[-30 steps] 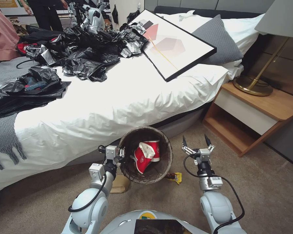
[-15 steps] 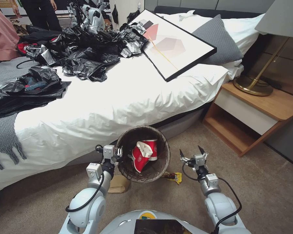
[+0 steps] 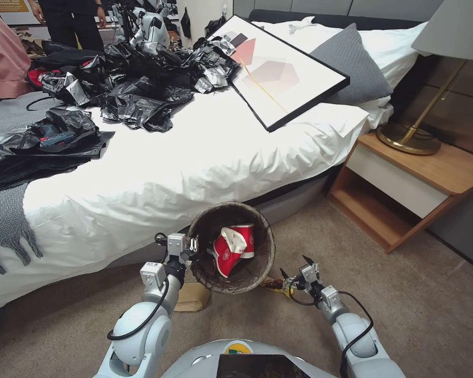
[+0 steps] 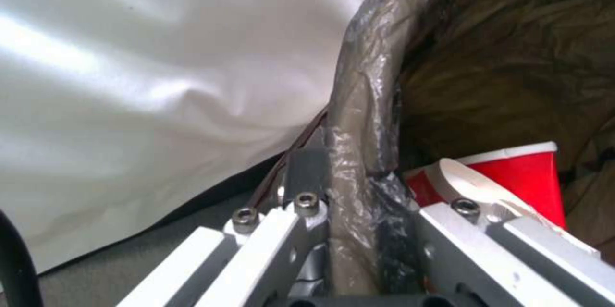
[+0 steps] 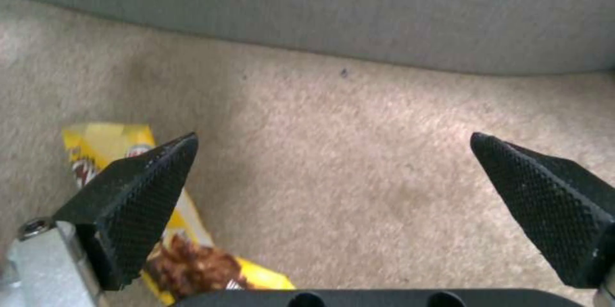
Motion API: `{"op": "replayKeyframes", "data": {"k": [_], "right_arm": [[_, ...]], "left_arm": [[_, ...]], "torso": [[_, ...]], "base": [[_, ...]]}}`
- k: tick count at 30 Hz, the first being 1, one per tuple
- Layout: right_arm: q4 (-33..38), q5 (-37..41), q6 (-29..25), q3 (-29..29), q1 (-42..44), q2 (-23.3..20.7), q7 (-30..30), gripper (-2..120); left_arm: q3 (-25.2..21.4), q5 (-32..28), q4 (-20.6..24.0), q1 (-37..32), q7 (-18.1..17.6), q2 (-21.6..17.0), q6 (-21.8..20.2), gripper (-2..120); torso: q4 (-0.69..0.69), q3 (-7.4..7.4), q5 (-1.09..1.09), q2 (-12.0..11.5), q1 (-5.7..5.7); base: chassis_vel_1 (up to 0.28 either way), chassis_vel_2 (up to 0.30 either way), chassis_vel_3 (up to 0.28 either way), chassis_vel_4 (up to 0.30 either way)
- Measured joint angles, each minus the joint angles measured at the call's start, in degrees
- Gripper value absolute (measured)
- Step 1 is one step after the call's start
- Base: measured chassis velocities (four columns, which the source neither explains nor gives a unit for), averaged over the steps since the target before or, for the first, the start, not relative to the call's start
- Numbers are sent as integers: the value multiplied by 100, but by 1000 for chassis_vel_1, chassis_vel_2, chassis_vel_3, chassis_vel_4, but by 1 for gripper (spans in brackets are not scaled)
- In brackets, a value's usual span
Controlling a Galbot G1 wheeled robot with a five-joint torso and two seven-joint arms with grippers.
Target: Pick up the trash bin, then pick up the garbage from the floor and place it into the trash bin.
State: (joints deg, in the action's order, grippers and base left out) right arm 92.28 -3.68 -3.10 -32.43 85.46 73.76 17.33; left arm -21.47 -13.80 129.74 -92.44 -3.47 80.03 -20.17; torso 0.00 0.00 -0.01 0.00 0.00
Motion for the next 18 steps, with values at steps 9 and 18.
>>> {"op": "replayKeyframes", "data": {"k": [9, 18], "right_arm": [[-359, -419, -37, 16, -186, -148, 676, 100], [-775, -778, -214, 81, -374, -199, 1038, 100]], "left_arm": [[28, 19, 9, 7, -6, 0, -22, 0], [35, 30, 10, 5, -9, 5, -30, 0]], "torso": [[0, 0, 1, 0, 0], [0, 0, 0, 0, 0]], "base": [[0, 0, 0, 0], [0, 0, 0, 0]]}}
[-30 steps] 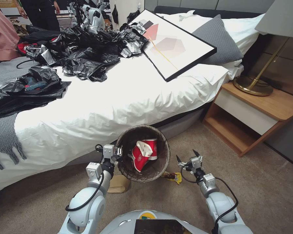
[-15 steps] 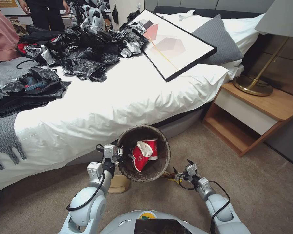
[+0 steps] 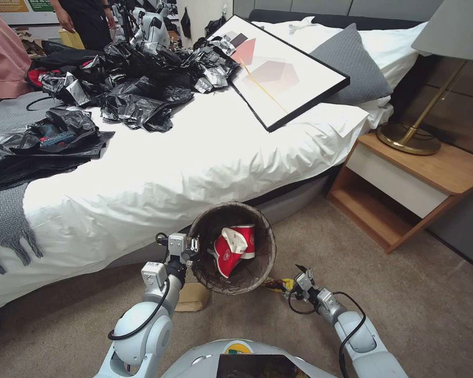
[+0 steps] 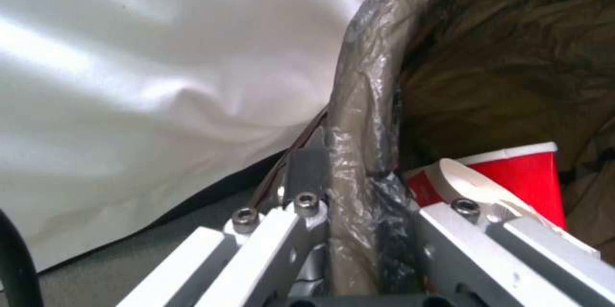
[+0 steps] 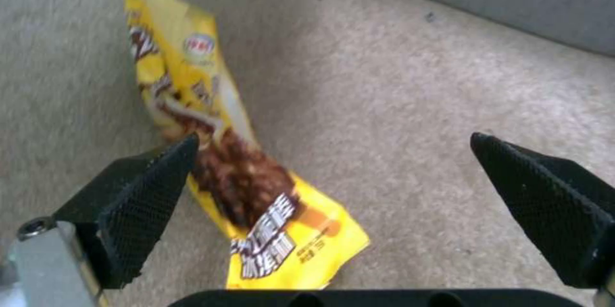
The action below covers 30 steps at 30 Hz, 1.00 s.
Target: Pick up the trash bin, then pick up the garbage from the floor and place it into the trash bin.
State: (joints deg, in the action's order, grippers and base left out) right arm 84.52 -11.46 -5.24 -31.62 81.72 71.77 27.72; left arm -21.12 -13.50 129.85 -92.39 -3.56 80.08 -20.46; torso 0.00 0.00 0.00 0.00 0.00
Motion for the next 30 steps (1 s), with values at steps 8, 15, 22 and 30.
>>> {"op": "replayKeyframes", "data": {"k": [8, 15, 22, 30], "right_arm": [[-312, -266, -85, 47, -199, -15, 221, 100], [-704, -495, -186, 75, -422, -1, 301, 100], [-992, -535, -237, 97, -604, 40, 303, 100], [-1153, -531, -307, 130, -679, 102, 301, 81]], "left_arm": [[13, 15, -24, 11, 0, 18, -5, 0], [17, 26, -44, 10, 0, 24, -6, 0], [26, 51, -46, 5, 0, 44, -7, 0], [34, 66, -48, -4, -1, 46, -7, 0]], "torso": [[0, 0, 0, 0, 0], [0, 0, 0, 0, 0], [0, 0, 0, 0, 0], [0, 0, 0, 0, 0]], "base": [[0, 0, 0, 0], [0, 0, 0, 0], [0, 0, 0, 0], [0, 0, 0, 0]]}}
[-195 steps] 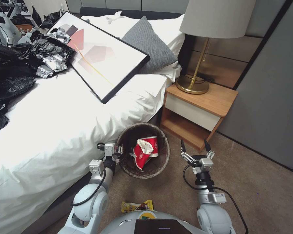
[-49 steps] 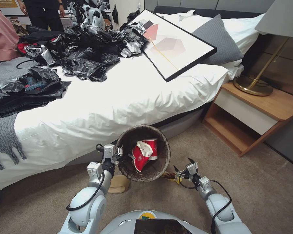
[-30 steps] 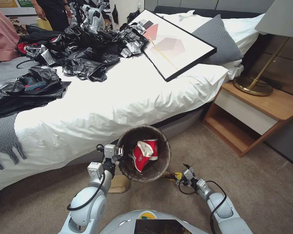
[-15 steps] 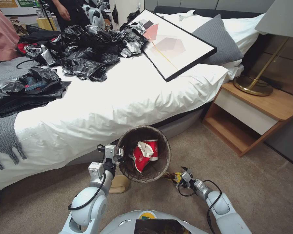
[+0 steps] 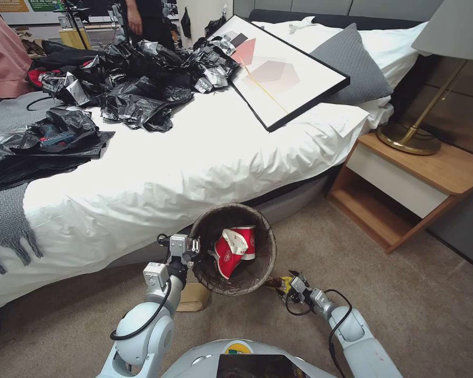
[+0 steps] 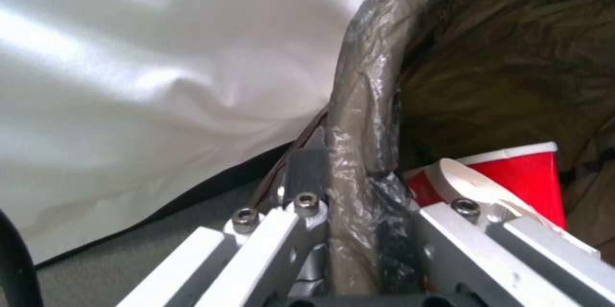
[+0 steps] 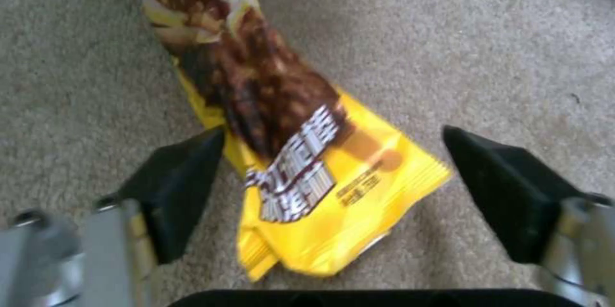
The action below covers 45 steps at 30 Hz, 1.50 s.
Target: Pick up the trash bin, then pick up the garbage from the floor and place it into the trash bin.
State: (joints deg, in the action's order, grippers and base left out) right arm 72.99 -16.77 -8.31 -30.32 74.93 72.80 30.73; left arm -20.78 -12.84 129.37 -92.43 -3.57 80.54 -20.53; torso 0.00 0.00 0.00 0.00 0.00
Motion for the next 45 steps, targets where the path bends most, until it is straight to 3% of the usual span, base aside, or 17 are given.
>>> {"op": "replayKeyframes", "data": {"k": [14, 17, 20, 34, 45], "right_arm": [[-64, 45, -44, 5, -17, 24, -48, 36], [-85, 69, -60, -14, -38, 42, -99, 7], [-88, 76, -62, -20, -38, 44, -117, 0], [90, 355, -165, -89, 126, 77, -495, 0], [928, 1347, -176, -227, 700, 256, -1690, 0]], "left_arm": [[8, 7, 4, 20, -3, 2, -7, 0], [5, 7, -20, 34, -2, 7, -6, 0], [5, 6, -30, 44, -2, 7, -5, 0], [5, -10, -57, 72, 1, 7, 0, 0], [6, -33, -61, 74, 5, 2, 10, 0]], "torso": [[0, 0, 0, 0, 0], [0, 0, 0, 0, 0], [0, 0, 0, 0, 0], [0, 0, 0, 0, 0], [0, 0, 0, 0, 0]], "base": [[0, 0, 0, 0], [0, 0, 0, 0], [0, 0, 0, 0], [0, 0, 0, 0], [0, 0, 0, 0]]}}
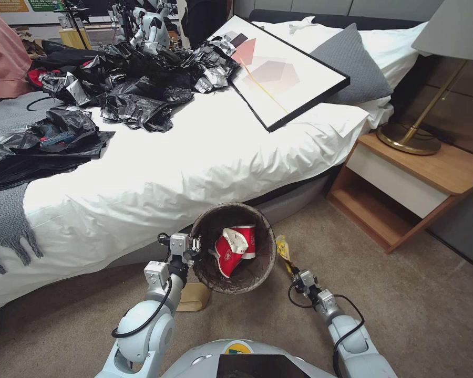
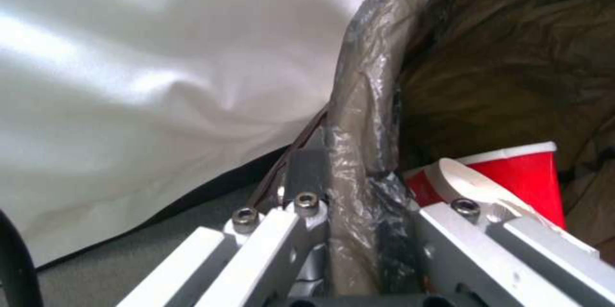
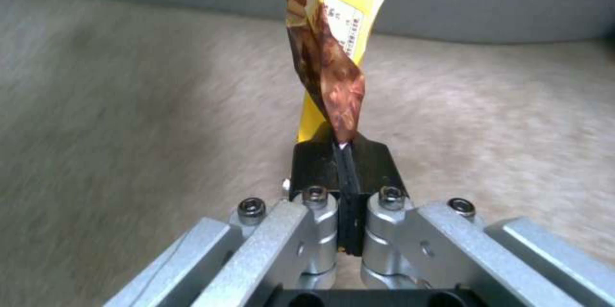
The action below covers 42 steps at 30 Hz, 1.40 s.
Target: Pick up the trash bin, then pick up the garbage from the floor and place it into the trash bin.
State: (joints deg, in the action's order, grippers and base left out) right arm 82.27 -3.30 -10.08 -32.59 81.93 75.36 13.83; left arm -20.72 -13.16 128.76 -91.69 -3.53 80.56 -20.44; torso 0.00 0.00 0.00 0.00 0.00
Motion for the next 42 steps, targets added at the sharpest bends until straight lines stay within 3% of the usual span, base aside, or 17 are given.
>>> {"op": "replayKeyframes", "data": {"k": [6, 9, 10, 16, 21, 26, 32, 42], "right_arm": [[397, 437, -429, -135, 225, 87, -332, 0], [791, 836, -1146, -243, 341, 147, -304, 0], [791, 836, -1146, -243, 341, 147, -304, 0], [2159, 1636, -1679, -376, 671, 197, 319, 0], [3347, 1837, -1676, -182, 911, 149, 899, 0], [4105, 1739, -1361, 280, 1036, 13, 1010, 0], [4228, 1611, -1053, 838, 974, -223, 1014, 0], [3528, 1283, -981, 1512, 866, -232, 994, 0]], "left_arm": [[-1, -13, 9, -2, 1, -10, 1, 0], [-2, -24, 9, 2, 1, -16, 0, 0], [-2, -24, 9, 2, 1, -16, 0, 0], [27, -101, -17, -10, -2, -9, -33, 0], [38, -99, -28, -7, -3, -2, -42, 0], [33, -100, -33, -3, -5, -8, -43, 0], [64, -97, -67, 9, -7, 6, -46, 0], [78, -78, -47, 2, -13, 41, -62, 0]], "torso": [[0, 0, 0, 0, 0], [-1, 0, -1, 0, 0], [-1, 0, -1, 0, 0], [0, 0, 2, 0, 0], [0, 0, 1, 0, 0], [0, 0, 1, 0, 0], [-1, 0, 1, 0, 0], [0, 0, 0, 0, 0]], "base": [[0, 0, 0, 0], [0, 0, 0, 0], [0, 0, 0, 0], [0, 0, 0, 0], [0, 0, 0, 0], [0, 0, 0, 0], [0, 0, 0, 0], [0, 0, 0, 0]]}}
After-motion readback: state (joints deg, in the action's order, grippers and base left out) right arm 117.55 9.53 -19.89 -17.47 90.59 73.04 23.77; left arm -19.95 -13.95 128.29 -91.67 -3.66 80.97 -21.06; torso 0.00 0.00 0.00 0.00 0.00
